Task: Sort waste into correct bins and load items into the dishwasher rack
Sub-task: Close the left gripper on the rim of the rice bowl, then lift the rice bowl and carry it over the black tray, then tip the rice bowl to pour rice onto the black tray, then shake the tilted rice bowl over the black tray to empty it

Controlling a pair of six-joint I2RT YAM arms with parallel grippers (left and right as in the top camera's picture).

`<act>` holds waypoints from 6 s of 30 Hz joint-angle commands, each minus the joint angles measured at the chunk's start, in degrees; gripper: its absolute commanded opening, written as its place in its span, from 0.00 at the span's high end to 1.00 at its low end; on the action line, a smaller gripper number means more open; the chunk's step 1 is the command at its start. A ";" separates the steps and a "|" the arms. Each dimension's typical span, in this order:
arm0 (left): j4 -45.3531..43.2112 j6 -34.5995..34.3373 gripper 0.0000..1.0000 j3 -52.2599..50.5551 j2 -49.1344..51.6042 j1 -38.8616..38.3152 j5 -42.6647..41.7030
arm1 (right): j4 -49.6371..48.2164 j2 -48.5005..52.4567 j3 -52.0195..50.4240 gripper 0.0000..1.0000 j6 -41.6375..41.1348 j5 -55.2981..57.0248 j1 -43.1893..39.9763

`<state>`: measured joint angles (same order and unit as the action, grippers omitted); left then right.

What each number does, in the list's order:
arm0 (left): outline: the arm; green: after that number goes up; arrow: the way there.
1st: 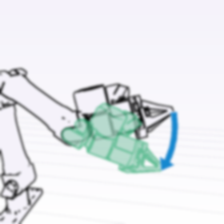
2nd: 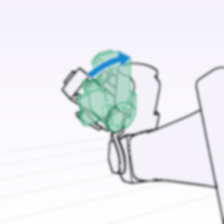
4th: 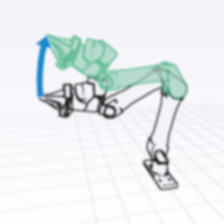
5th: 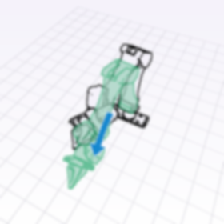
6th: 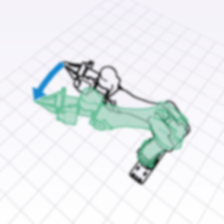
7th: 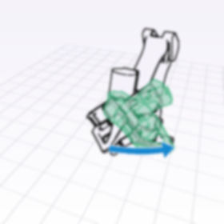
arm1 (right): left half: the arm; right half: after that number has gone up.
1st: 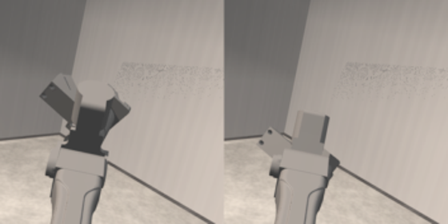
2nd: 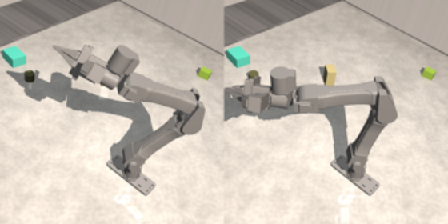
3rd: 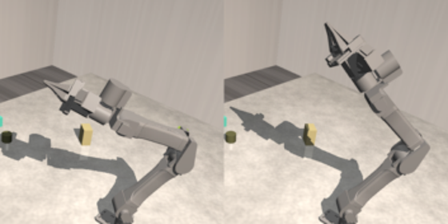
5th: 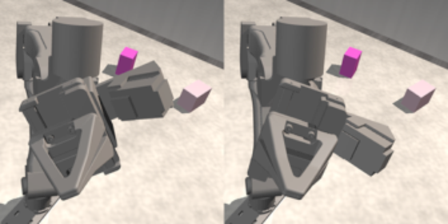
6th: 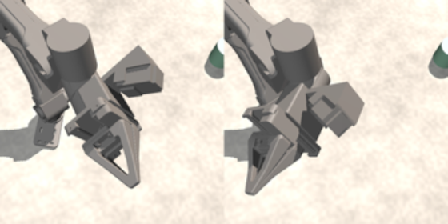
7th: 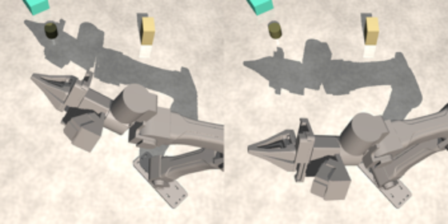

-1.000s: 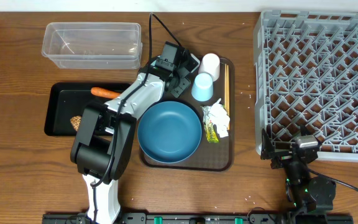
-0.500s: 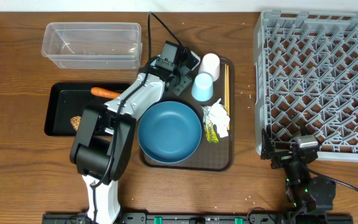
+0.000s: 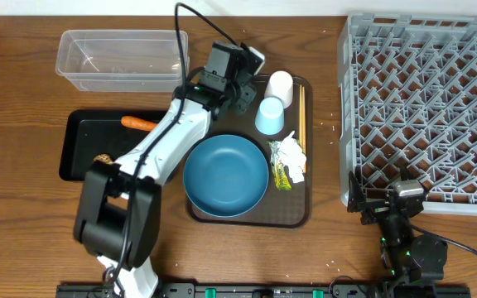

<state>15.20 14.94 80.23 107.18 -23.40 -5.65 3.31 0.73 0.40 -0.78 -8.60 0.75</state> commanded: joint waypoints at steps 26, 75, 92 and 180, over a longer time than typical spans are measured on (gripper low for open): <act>22.21 -35.21 0.94 -0.50 -18.40 20.59 -8.94 | 0.17 -0.07 -0.09 0.01 0.63 -0.26 -0.85; 9.03 -40.74 0.94 -22.05 -18.38 57.13 -56.00 | 0.17 -0.09 -0.09 0.01 0.63 -0.26 -0.85; 6.95 -40.72 0.94 -22.77 -18.34 57.07 -58.18 | 0.17 -0.09 -0.09 0.01 0.66 -0.26 -0.85; 1.36 -43.98 0.51 -21.40 -8.87 18.27 8.92 | 0.17 -0.07 -0.09 0.01 0.63 -0.26 -0.85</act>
<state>16.47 -28.71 57.80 97.56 -5.04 2.13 3.31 0.73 0.40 -0.78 -8.60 0.75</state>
